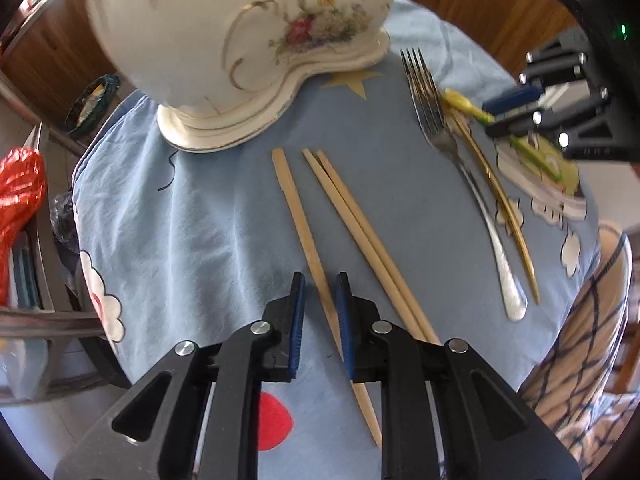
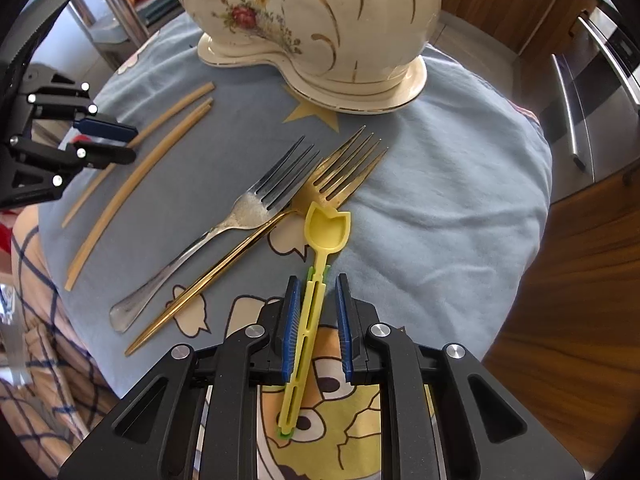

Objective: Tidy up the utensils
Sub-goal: 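Grasp a chopstick with the left gripper while the right grasps a yellow plastic spoon, then lift the chopstick and yellow spoon and carry them over the holder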

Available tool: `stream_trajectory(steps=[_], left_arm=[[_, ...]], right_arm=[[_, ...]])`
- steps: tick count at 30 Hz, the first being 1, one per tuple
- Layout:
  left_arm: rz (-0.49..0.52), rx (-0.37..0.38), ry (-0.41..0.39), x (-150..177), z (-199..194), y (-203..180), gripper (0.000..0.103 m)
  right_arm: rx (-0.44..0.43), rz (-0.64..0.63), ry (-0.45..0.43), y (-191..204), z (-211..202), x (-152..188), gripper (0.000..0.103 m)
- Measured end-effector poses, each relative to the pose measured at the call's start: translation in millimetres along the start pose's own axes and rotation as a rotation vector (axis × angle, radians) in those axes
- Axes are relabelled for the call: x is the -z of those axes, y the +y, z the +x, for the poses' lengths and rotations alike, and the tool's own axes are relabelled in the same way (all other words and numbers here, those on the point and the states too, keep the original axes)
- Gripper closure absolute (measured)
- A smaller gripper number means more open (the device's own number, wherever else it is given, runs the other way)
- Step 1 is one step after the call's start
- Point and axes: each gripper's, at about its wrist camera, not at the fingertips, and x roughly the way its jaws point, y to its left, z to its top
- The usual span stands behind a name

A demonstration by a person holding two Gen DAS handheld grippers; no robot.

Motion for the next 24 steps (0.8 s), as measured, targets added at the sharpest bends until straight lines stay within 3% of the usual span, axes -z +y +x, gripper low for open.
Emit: stream_trajectory(steps=[7, 12, 19, 24], left_arm=[[0.079, -0.017, 0.126, -17, 5, -7, 0.087], [0.076, -0.024, 0.160, -28, 8, -10, 0.088], [0.052, -0.047, 0.051, -11, 2, -18, 0.097], [-0.020, -0.001, -0.113, 7, -20, -18, 0.097]], right_arm=[[0.004, -0.019, 0.042, 4, 2, -7, 0.085], [-0.004, -0.007, 0.036, 3, 3, -6, 0.085], [-0.027, 0.044, -0.043, -7, -1, 9, 0.092], [-0.048, 0.094, -0.141, -17, -16, 19, 0.092]])
